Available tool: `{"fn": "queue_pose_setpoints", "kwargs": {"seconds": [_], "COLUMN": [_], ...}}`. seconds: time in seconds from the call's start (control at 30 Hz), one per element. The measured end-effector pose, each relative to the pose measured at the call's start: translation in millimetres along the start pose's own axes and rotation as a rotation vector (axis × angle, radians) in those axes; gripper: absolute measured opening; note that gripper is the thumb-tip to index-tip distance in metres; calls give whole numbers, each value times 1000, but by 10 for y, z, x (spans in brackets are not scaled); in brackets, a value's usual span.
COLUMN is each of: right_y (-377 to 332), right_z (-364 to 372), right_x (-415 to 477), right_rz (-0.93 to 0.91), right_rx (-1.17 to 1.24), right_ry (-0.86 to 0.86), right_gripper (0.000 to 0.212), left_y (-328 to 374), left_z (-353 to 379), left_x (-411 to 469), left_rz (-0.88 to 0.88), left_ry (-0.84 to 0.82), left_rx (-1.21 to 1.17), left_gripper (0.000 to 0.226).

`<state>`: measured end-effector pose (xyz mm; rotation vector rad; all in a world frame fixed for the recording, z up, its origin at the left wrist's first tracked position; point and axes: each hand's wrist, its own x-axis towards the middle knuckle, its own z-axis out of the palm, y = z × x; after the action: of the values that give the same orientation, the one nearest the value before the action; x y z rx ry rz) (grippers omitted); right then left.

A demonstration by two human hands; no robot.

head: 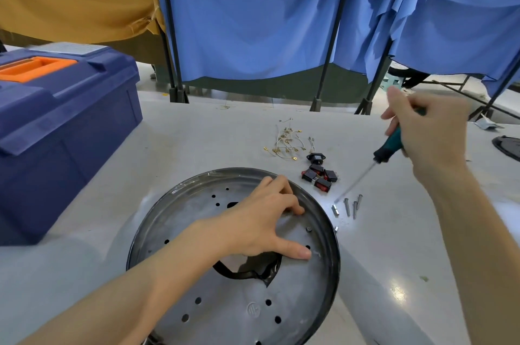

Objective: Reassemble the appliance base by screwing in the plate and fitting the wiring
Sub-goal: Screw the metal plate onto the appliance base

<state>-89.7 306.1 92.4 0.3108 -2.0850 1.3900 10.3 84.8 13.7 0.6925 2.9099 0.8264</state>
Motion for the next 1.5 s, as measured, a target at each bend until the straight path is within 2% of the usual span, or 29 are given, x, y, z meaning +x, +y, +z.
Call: {"fn": "queue_pose_setpoints", "kwargs": {"seconds": [0.1,0.37,1.5], "right_y": [-228,-282,-245], "right_z": [62,242,248], "right_x": [-280,-717,-702], "right_rz": [-196,-357,-389], "right_rx": [-12,-96,-49], "right_ry": [117,80,89], "right_gripper": [43,41,41], "left_y": [-34,-53,-35], "left_z": [21,33,26], "left_x": [-13,-15,-26], "left_rz": [-21,-70,-74], "left_ry": [34,17,-1], "left_rx": [-124,-173,-251], "left_gripper": [61,61,52]}}
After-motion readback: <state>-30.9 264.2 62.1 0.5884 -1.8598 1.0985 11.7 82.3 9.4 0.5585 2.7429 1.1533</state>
